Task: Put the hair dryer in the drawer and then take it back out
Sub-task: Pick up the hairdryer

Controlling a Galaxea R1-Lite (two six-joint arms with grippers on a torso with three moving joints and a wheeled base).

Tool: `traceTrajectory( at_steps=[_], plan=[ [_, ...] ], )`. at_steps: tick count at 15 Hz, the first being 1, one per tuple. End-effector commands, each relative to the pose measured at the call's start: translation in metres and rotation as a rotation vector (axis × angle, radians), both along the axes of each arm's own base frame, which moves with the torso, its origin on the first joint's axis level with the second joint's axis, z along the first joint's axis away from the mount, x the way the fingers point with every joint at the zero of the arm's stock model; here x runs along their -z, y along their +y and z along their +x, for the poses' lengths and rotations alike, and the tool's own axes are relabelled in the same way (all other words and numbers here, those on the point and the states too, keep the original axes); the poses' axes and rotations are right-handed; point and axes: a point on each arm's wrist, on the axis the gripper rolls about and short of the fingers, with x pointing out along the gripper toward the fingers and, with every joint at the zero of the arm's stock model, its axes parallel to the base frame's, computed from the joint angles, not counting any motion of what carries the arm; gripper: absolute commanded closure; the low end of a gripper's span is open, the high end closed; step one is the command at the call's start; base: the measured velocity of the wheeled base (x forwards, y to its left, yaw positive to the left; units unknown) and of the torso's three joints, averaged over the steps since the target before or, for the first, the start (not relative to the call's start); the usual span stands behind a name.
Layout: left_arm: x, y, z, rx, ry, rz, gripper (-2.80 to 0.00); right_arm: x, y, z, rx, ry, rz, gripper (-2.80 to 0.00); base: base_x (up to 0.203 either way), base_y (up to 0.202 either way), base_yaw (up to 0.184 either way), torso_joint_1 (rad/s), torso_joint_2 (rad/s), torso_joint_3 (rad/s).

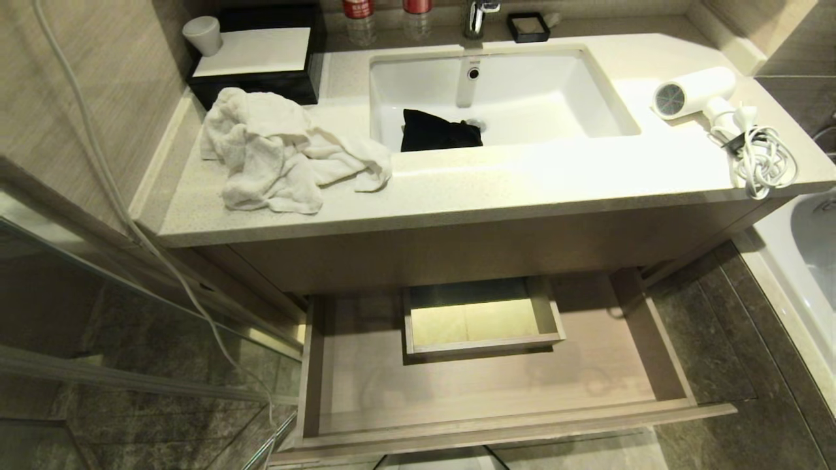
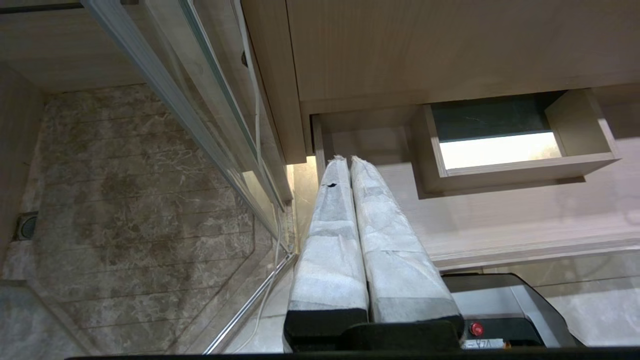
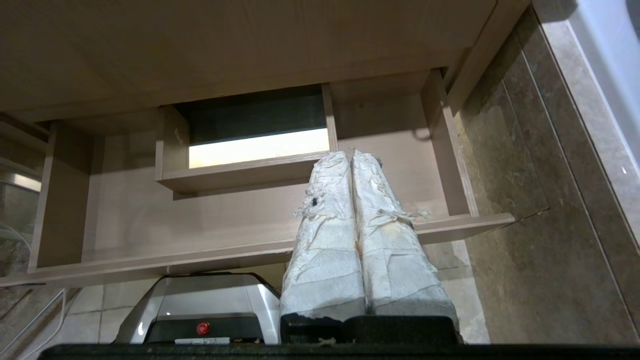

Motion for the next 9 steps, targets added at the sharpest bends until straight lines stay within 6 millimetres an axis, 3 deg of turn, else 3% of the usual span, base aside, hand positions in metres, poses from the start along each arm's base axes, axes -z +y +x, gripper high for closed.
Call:
traceTrajectory(
  at_steps=[1, 5, 9],
  plan=[
    [0.0004, 0.0000, 0.0001, 0.000, 0.001, 0.000, 0.00, 0.0005, 0.0000, 0.0001, 0.001, 0.002, 0.001, 0.00, 0.000, 0.000, 0.000, 0.159, -0.31, -0.154],
    [0.0004, 0.0000, 0.0001, 0.000, 0.001, 0.000, 0.00, 0.0005, 0.0000, 0.0001, 0.001, 0.002, -0.001, 0.00, 0.000, 0.000, 0.000, 0.169, -0.32, -0.154],
    [0.0004, 0.0000, 0.0001, 0.000, 0.001, 0.000, 0.00, 0.0005, 0.0000, 0.0001, 0.001, 0.002, -0.001, 0.00, 0.000, 0.000, 0.000, 0.015, -0.03, -0.010]
  ],
)
